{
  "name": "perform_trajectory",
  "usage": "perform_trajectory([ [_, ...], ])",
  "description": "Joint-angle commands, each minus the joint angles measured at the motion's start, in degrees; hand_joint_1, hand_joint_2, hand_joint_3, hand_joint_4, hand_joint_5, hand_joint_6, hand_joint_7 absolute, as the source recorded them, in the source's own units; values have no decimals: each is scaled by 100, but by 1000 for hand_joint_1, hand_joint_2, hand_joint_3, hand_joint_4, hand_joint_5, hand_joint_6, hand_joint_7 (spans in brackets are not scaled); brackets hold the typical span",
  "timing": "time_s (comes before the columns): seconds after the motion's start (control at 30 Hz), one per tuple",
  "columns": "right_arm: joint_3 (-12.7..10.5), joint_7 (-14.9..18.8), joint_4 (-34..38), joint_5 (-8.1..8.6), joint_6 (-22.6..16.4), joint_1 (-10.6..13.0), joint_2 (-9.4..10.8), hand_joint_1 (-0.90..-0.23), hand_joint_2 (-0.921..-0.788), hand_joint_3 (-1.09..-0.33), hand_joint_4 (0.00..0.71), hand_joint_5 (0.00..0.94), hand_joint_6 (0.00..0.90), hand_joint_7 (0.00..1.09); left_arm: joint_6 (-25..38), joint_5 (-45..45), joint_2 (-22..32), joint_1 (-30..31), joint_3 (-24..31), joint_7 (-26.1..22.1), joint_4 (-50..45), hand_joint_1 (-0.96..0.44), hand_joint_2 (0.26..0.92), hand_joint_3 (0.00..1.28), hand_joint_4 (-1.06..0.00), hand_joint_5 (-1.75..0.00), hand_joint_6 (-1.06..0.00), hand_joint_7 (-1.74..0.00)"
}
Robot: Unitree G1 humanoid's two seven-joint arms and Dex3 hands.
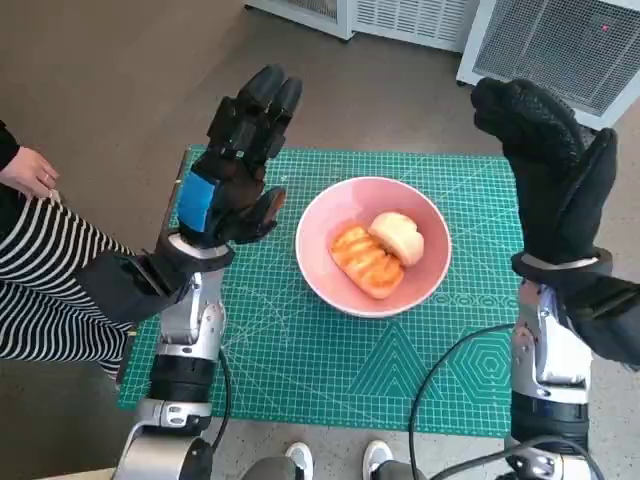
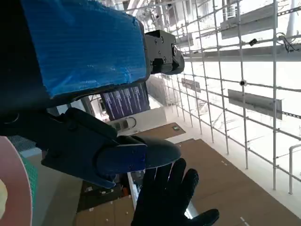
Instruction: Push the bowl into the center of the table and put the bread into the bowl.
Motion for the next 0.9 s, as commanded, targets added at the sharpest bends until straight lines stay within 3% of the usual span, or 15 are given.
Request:
perform_trajectory([
  [0.03,20,48,117,-86,1,106,-20,-691,-921,-678,147,0,29,471,51,-21,1,-136,22,16,-44,-649,921,448,-80,-51,1,-442],
  [0.9,54,80,134,-26,-90,280,69,-689,-921,-675,146,1,43,475,236,2,-82,-78,-37,88,-314,-651,921,374,-99,-35,1,-511],
])
